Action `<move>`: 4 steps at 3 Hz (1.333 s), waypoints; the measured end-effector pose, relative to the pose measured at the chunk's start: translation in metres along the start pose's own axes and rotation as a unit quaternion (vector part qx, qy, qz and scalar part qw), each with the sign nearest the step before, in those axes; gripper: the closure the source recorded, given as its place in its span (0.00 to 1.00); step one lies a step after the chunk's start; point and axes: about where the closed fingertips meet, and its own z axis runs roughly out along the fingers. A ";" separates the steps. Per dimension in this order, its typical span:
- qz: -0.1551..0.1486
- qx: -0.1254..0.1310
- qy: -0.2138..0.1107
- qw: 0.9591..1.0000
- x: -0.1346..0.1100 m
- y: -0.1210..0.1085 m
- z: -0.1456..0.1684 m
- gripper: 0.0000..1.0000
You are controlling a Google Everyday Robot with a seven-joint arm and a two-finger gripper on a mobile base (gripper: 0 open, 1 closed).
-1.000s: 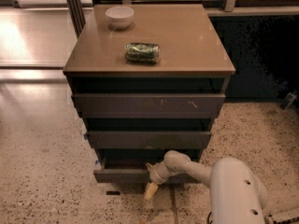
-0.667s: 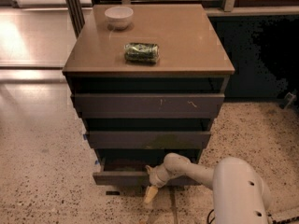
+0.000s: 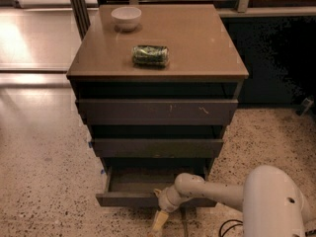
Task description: Open bottom drawer
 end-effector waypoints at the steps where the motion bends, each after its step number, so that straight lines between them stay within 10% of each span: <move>1: 0.000 0.000 0.000 1.000 0.000 0.000 0.000 0.00; 4: 0.023 -0.040 0.006 0.999 0.011 0.020 0.014 0.00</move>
Offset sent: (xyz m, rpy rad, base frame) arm -0.0205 0.0024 -0.0409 -0.0113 0.1407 0.0263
